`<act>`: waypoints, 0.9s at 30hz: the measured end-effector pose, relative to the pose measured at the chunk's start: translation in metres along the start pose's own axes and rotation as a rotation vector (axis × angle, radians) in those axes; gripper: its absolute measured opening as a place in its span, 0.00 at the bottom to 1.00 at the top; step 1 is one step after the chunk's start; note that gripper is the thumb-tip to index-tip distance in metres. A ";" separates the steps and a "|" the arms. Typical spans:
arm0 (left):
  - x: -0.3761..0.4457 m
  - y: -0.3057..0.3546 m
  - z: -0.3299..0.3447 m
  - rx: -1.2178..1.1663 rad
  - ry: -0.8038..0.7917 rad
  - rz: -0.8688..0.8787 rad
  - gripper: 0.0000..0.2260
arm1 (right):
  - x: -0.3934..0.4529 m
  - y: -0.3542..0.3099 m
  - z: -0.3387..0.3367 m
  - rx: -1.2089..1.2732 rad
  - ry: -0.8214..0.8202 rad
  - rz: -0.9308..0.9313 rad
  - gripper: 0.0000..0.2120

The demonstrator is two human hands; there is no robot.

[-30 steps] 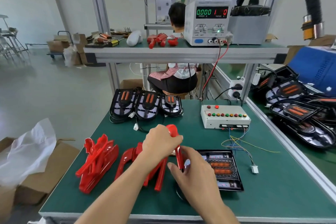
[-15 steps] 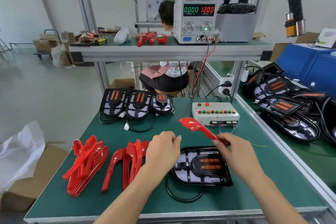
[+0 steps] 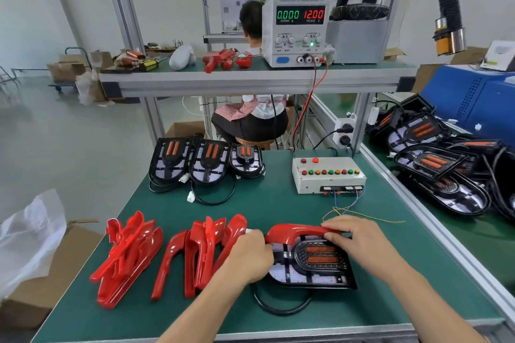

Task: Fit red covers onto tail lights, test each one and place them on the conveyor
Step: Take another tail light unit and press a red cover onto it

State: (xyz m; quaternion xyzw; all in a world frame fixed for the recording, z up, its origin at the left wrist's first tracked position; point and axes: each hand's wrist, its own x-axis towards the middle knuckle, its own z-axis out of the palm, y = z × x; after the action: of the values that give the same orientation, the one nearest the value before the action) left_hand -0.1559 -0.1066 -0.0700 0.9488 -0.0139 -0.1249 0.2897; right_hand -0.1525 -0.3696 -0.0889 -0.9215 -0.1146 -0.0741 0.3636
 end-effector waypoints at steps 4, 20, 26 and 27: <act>0.002 -0.003 0.003 -0.200 -0.009 -0.004 0.10 | -0.004 0.008 0.000 0.031 0.011 0.006 0.10; 0.009 0.004 0.023 -0.937 -0.006 -0.124 0.19 | -0.030 0.014 0.006 0.036 0.071 -0.142 0.15; 0.010 0.005 0.022 -0.919 0.015 -0.048 0.18 | -0.035 0.012 0.008 -0.011 0.085 -0.213 0.16; 0.010 0.005 0.022 -0.916 0.012 -0.042 0.18 | -0.035 0.012 0.010 0.001 0.105 -0.208 0.16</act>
State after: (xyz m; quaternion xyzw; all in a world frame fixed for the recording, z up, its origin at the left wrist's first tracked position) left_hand -0.1518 -0.1233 -0.0871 0.7237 0.0640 -0.1185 0.6768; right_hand -0.1830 -0.3768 -0.1114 -0.8994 -0.1903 -0.1594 0.3597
